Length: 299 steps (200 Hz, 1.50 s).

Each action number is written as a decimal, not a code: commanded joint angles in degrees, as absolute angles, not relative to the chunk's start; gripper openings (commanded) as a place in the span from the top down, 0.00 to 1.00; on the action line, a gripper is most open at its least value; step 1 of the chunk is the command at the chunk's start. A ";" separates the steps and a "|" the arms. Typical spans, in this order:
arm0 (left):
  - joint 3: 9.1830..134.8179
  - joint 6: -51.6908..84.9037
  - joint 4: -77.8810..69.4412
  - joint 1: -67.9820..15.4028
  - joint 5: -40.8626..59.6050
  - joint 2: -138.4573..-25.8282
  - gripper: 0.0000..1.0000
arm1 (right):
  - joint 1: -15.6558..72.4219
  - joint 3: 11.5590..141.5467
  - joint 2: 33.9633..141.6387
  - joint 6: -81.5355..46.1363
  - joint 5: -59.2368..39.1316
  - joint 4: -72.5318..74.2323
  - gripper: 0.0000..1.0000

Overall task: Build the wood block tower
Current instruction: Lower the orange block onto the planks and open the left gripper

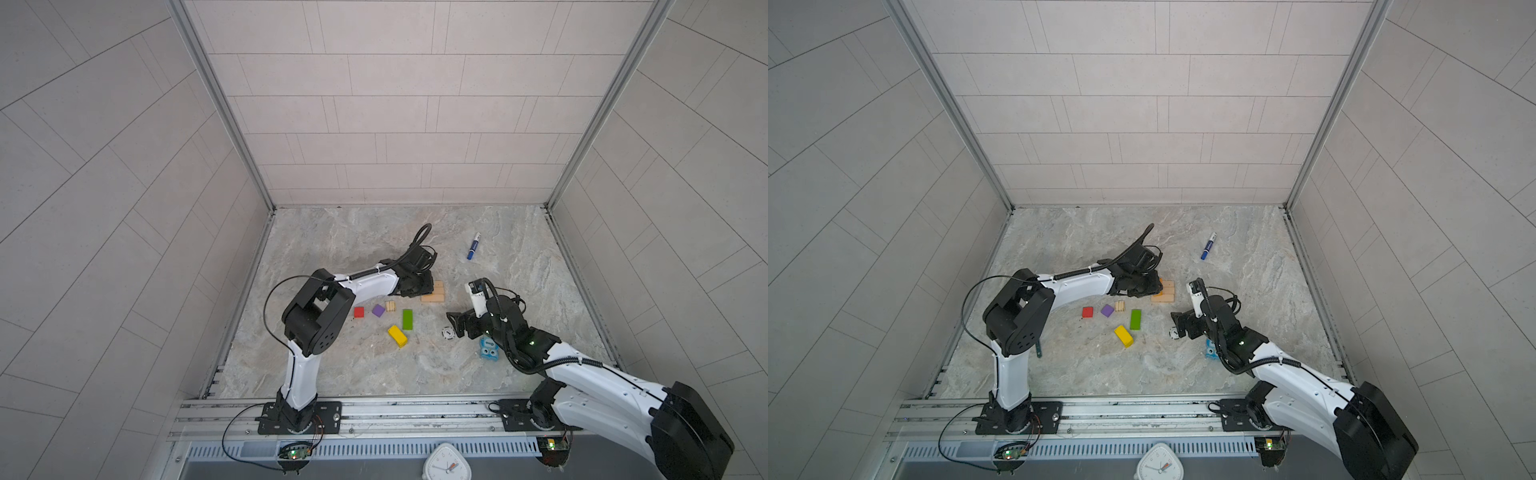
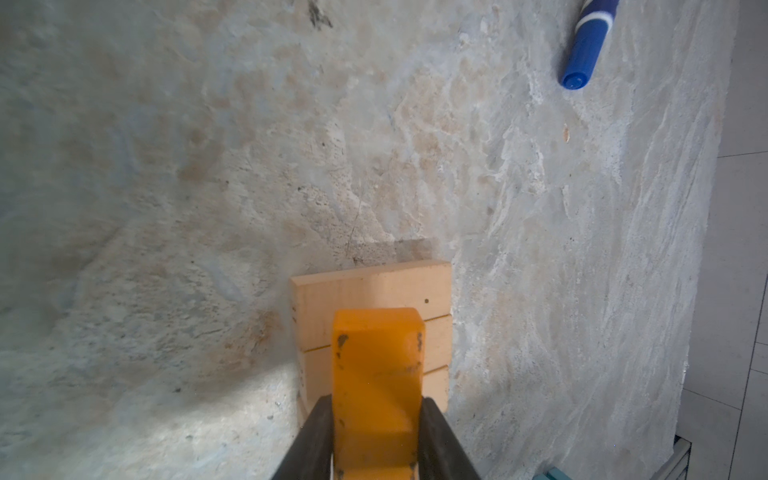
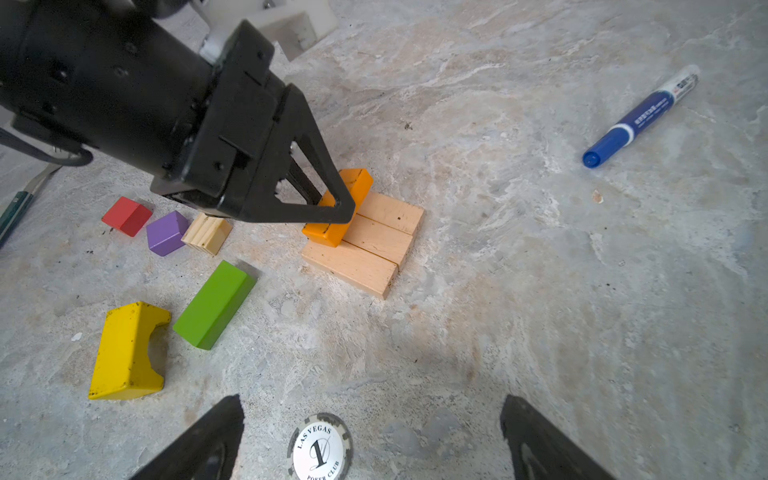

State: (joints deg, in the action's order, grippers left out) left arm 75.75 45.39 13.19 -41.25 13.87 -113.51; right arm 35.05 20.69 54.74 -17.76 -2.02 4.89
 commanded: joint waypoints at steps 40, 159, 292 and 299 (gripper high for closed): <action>77.78 44.56 13.36 -41.66 13.65 -114.70 0.66 | 34.61 21.62 54.52 -17.40 -2.29 4.97 0.02; 77.35 45.00 12.31 -41.66 13.06 -115.66 0.65 | 34.04 21.58 54.74 -17.59 -2.99 5.11 0.02; 76.75 45.44 12.44 -41.75 13.04 -115.58 0.61 | 33.81 21.53 54.76 -17.75 -3.16 5.13 0.02; 76.73 45.44 12.44 -41.75 13.10 -115.58 0.61 | 33.82 21.53 54.75 -17.75 -3.16 5.12 0.02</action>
